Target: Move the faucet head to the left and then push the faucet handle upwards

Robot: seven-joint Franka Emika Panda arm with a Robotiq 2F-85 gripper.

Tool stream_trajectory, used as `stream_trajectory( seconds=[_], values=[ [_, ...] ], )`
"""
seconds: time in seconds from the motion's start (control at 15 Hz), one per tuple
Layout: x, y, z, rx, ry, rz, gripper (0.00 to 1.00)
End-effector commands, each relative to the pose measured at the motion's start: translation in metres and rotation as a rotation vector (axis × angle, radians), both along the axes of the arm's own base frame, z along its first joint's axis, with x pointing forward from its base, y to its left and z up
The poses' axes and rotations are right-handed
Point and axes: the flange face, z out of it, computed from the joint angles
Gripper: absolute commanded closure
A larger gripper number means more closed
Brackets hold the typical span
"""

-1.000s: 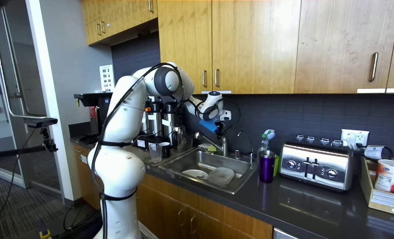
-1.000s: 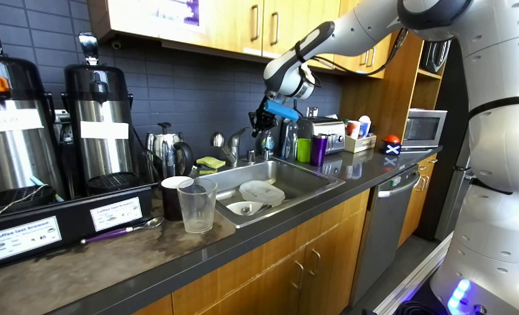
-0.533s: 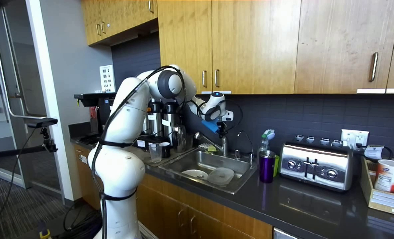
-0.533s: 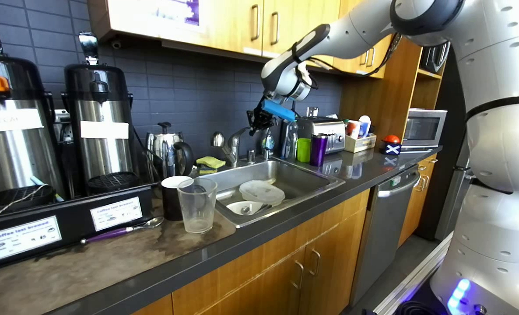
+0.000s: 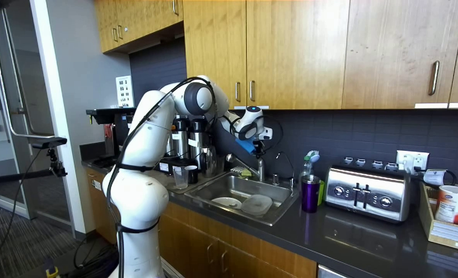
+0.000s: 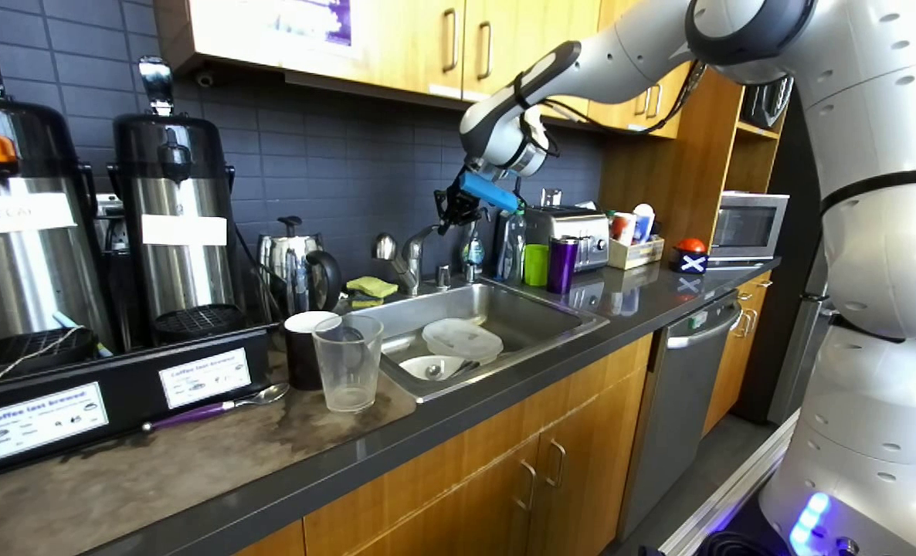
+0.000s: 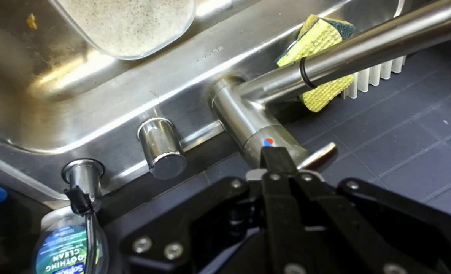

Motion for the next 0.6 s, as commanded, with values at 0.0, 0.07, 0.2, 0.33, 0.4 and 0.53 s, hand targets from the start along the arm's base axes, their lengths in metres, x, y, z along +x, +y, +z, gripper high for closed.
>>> stream_trajectory(
  seconds=[0.0, 0.07, 0.2, 0.33, 0.4, 0.53],
  values=[
    [0.003, 0.005, 0.016, 0.039, -0.037, -0.014, 1.0],
    [0.004, 0.006, 0.016, 0.042, -0.036, -0.013, 1.0],
    [0.003, 0.01, 0.017, 0.056, -0.03, -0.015, 1.0],
    [0.002, 0.013, 0.017, 0.075, -0.028, -0.016, 1.0],
    [0.002, 0.014, 0.018, 0.083, -0.028, -0.018, 1.0],
    [0.002, 0.015, 0.02, 0.097, -0.035, -0.024, 1.0]
  ],
)
